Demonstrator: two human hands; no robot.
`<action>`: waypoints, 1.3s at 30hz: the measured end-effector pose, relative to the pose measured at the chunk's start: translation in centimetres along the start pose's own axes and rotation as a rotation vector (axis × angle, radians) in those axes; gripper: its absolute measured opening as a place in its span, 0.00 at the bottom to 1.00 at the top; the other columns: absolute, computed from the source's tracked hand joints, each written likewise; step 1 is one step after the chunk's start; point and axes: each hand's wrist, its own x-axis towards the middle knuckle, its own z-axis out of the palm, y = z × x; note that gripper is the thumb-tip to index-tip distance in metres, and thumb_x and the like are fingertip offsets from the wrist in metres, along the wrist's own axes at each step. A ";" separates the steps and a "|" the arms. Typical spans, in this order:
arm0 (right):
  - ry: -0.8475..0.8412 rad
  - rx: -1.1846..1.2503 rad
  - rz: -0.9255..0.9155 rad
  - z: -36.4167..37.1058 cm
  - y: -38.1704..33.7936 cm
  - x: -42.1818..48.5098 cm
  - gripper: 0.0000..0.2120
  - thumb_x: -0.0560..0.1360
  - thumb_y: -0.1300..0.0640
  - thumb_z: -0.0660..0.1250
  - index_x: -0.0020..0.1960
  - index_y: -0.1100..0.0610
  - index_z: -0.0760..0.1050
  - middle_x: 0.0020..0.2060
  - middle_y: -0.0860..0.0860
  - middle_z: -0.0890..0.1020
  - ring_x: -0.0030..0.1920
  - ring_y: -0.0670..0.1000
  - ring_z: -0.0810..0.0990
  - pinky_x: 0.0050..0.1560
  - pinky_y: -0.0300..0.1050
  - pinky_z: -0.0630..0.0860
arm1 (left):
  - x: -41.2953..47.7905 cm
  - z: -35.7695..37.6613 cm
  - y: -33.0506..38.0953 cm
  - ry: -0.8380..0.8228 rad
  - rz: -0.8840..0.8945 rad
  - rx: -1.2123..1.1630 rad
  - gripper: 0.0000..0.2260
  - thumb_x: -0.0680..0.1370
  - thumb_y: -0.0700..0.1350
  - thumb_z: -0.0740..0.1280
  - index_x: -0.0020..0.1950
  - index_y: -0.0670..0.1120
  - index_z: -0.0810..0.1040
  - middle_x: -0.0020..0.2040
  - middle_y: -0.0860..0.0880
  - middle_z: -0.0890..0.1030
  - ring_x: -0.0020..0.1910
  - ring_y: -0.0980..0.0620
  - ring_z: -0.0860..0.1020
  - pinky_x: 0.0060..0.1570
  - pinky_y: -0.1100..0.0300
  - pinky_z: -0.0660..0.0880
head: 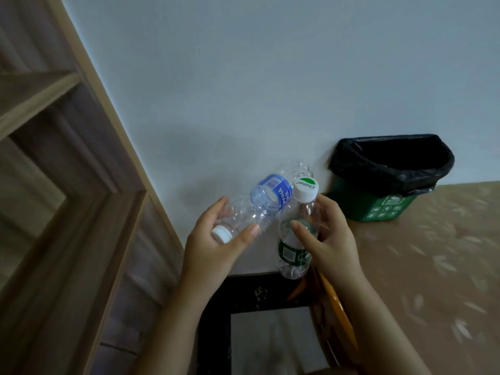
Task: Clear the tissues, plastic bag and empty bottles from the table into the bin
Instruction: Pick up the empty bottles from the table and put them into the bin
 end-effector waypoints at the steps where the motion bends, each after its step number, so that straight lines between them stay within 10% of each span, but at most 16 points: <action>1: 0.006 0.001 -0.009 -0.4 0.3 1.2 0.25 0.68 0.59 0.73 0.58 0.43 0.68 0.56 0.53 0.77 0.56 0.46 0.76 0.57 0.51 0.75 | 1.2 0.7 0.3 -0.002 0.009 -0.004 0.38 0.56 0.63 0.72 0.64 0.52 0.72 0.56 0.54 0.79 0.52 0.58 0.78 0.51 0.62 0.74; 15: 0.283 0.013 0.029 -8.9 3.7 9.2 0.23 0.66 0.51 0.74 0.56 0.37 0.69 0.54 0.45 0.78 0.54 0.43 0.77 0.49 0.38 0.76 | 11.8 12.0 4.1 -0.231 0.132 -0.072 0.24 0.60 0.55 0.75 0.52 0.57 0.71 0.52 0.57 0.78 0.45 0.68 0.77 0.41 0.72 0.73; 22: 0.520 -0.011 0.128 -13.1 5.4 10.0 0.21 0.67 0.54 0.72 0.54 0.36 0.69 0.52 0.46 0.78 0.52 0.52 0.79 0.54 0.55 0.76 | 16.4 20.5 3.9 -0.426 0.180 -0.021 0.20 0.62 0.58 0.74 0.49 0.64 0.69 0.52 0.60 0.77 0.47 0.63 0.77 0.45 0.68 0.74; 35: 0.757 -0.020 0.262 -16.0 7.5 11.5 0.24 0.62 0.45 0.70 0.57 0.41 0.70 0.55 0.51 0.77 0.53 0.53 0.79 0.53 0.57 0.77 | 21.6 32.3 2.3 -0.692 0.455 0.192 0.28 0.65 0.49 0.76 0.62 0.46 0.72 0.54 0.53 0.74 0.51 0.57 0.72 0.45 0.78 0.66; 39: 0.769 -0.062 0.306 -16.2 8.1 11.6 0.25 0.64 0.46 0.71 0.60 0.44 0.69 0.55 0.51 0.77 0.53 0.51 0.79 0.53 0.56 0.77 | 22.4 33.8 1.2 -0.767 0.508 0.233 0.30 0.65 0.49 0.77 0.64 0.44 0.72 0.59 0.48 0.76 0.56 0.51 0.74 0.55 0.62 0.69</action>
